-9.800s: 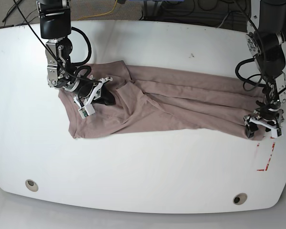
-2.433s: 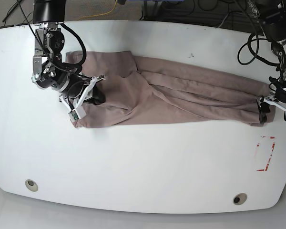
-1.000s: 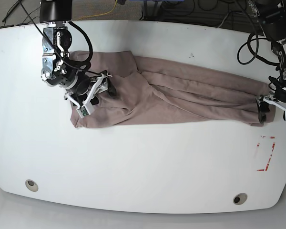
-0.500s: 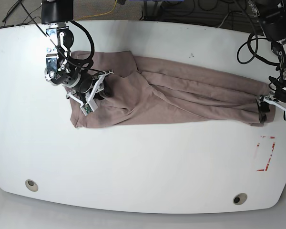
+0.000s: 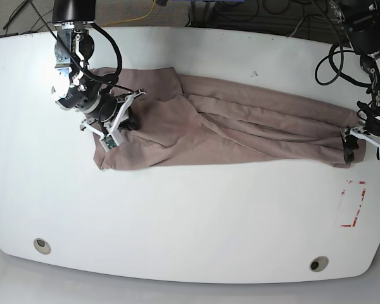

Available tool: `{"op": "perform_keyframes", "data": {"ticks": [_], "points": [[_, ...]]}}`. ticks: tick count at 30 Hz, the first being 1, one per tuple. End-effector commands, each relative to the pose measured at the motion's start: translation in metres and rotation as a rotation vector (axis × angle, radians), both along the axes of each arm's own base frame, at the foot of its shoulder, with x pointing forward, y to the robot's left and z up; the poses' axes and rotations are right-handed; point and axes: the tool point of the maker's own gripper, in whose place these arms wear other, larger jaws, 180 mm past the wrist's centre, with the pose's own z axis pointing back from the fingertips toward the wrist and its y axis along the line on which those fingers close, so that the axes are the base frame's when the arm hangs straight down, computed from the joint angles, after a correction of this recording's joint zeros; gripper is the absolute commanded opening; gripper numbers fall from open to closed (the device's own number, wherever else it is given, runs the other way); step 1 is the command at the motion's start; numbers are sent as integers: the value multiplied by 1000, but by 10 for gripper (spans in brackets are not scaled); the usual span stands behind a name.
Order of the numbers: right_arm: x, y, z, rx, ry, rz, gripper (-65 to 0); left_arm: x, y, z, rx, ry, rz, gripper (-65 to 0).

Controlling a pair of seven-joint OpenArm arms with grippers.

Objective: Layout the t-shirt on the table in an organized manner, then fold the t-shirt properly
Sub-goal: 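Pinch the collar end with the right gripper and pull it outward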

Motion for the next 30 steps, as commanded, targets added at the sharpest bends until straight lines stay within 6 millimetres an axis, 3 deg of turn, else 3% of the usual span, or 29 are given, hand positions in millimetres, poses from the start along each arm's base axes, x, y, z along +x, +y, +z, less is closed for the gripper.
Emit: {"op": "perform_keyframes", "data": {"ticks": [1,10,20,27,30], "points": [[6,-11,20,-31,-48,-12,-650,9,9,23,22,-63,1,0],[-13,-36,21,-95,4,-57,-650,9,9,22,23,-61,1,0],[-30,-39,6,-123,90,-48,-650,9,9,22,23,-61,1,0],[-31,-40,5,-127,94,-53,-650,9,9,22,23,-61,1,0],[-31,-41,2,-125,105,-57,-584,9,9,22,23,-61,1,0]]}}
